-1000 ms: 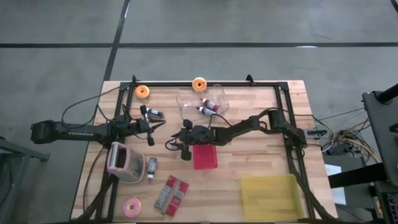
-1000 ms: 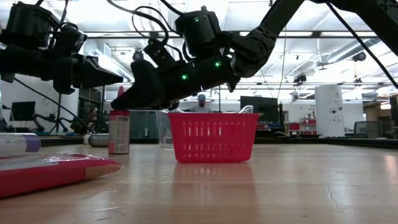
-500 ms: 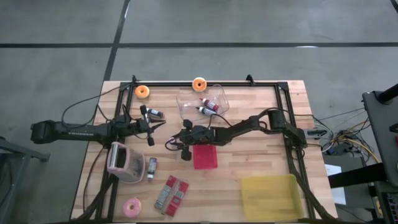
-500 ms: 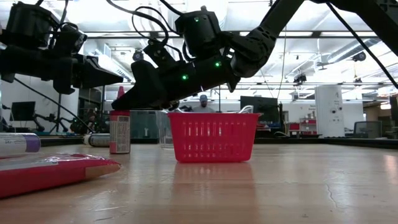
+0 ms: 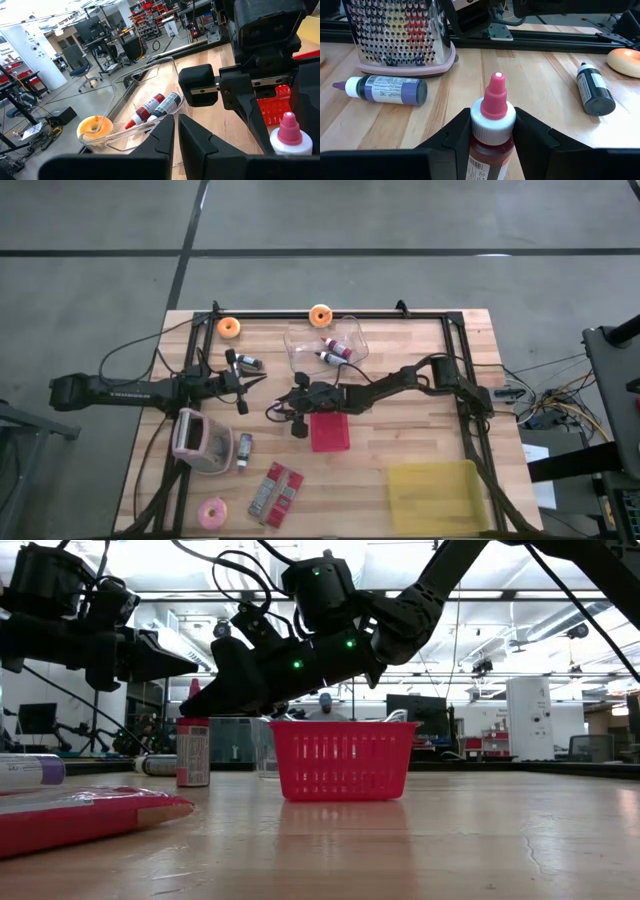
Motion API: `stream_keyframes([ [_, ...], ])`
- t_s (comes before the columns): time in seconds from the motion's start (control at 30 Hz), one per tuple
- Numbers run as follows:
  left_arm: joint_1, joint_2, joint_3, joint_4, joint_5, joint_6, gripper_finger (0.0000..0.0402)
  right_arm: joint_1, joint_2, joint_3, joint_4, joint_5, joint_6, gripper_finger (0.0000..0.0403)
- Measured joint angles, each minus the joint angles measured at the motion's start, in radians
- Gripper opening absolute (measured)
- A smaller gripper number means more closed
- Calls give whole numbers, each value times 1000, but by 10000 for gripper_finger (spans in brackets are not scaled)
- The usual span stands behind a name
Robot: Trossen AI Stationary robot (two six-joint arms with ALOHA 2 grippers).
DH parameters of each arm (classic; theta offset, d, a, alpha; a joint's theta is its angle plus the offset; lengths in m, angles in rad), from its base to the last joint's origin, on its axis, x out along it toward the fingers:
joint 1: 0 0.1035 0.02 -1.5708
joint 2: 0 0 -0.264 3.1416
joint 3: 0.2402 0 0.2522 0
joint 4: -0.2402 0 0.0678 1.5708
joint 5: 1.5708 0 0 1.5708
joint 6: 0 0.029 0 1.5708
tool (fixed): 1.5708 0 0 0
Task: Pick & Place Food Item
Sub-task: Put the pink food coloring bottle into the transparent bin
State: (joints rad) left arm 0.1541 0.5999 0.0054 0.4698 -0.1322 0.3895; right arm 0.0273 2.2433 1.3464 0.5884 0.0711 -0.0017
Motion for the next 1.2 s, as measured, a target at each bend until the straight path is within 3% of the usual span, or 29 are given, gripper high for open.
stream_keyframes([
  [0.63,0,0,0,0,0,0,28,0,-23,0,5,3,4,119],
  [1.0,0,0,0,0,0,0,28,0,-158,-1,-210,14,6,121],
  [1.2,0,0,0,0,0,0,28,-3,-200,-4,-251,94,-25,122],
])
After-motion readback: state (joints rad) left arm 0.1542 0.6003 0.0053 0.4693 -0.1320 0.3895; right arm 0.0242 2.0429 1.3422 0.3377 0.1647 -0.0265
